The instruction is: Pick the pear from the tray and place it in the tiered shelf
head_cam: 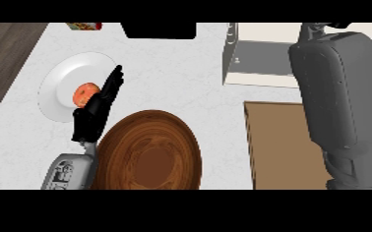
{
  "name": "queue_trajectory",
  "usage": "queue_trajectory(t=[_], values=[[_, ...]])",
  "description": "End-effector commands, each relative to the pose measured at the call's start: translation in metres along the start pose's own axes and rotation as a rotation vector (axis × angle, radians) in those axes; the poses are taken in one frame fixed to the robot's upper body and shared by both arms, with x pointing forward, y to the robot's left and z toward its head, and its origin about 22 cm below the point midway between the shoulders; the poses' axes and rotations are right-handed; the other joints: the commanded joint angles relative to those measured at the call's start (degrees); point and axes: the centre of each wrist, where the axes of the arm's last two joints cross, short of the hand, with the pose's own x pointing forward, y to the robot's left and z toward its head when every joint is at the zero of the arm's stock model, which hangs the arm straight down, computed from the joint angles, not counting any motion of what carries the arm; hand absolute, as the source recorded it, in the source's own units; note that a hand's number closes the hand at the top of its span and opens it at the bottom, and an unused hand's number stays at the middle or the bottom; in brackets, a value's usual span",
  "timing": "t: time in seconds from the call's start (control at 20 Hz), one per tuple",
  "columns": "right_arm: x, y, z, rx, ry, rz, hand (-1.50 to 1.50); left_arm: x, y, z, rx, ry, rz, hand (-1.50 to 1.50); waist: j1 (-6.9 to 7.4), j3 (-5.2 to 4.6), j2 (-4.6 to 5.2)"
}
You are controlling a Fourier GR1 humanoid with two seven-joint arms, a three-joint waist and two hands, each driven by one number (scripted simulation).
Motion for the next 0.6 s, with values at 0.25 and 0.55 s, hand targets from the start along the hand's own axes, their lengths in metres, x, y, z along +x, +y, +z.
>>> queue_trajectory(t=[0.25,0.55], values=[[-0.044,0.019,-0.030,-0.020,0.027,-0.111,1.50,-0.013,-0.006,0.018,-0.013,-0.003,-0.033,0.00,0.12,-0.02,-0.10],[-0.080,0.020,-0.026,-0.036,0.129,0.182,1.50,-0.003,-0.005,0.002,0.018,0.016,-0.006,0.00,-1.25,-0.11,-0.37]])
